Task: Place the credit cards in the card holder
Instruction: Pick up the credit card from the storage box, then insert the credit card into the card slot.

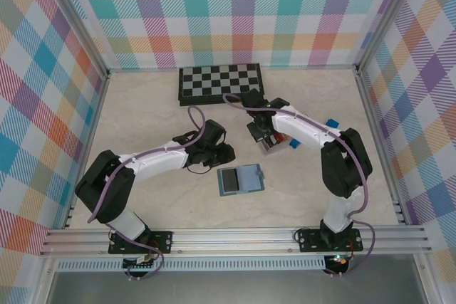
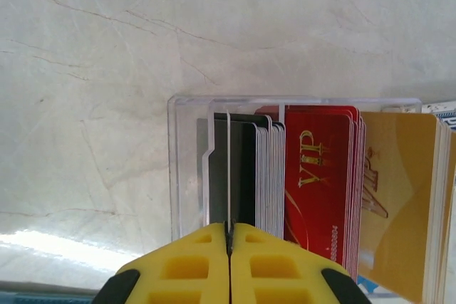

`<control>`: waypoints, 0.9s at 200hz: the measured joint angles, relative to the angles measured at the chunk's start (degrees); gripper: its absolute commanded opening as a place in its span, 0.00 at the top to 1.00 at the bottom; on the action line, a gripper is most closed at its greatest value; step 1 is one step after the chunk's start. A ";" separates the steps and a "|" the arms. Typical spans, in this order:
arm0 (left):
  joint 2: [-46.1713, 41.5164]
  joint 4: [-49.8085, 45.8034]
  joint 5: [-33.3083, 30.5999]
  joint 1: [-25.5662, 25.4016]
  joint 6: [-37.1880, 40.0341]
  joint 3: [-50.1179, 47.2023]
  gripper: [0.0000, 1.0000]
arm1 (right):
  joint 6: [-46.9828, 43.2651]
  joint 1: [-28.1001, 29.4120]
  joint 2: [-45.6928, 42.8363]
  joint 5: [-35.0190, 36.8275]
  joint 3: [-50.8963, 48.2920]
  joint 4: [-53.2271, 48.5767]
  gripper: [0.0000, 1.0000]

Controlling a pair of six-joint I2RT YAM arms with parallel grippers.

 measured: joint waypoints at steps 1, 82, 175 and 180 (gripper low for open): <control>0.00 0.00 0.00 0.00 -0.02 0.00 0.61 | 0.04 0.00 -0.02 -0.07 0.00 -0.04 0.95; -5.35 21.18 11.41 6.43 -10.19 -10.43 0.43 | 14.93 -6.12 -22.56 -27.06 -11.13 8.74 0.96; -2.82 48.76 25.35 7.82 -21.16 -12.41 0.53 | 37.13 -13.84 -27.19 -55.89 -27.10 30.03 0.95; -2.69 49.13 25.66 7.82 -21.53 -12.41 0.56 | 37.75 -13.94 -27.19 -56.68 -27.21 30.86 0.95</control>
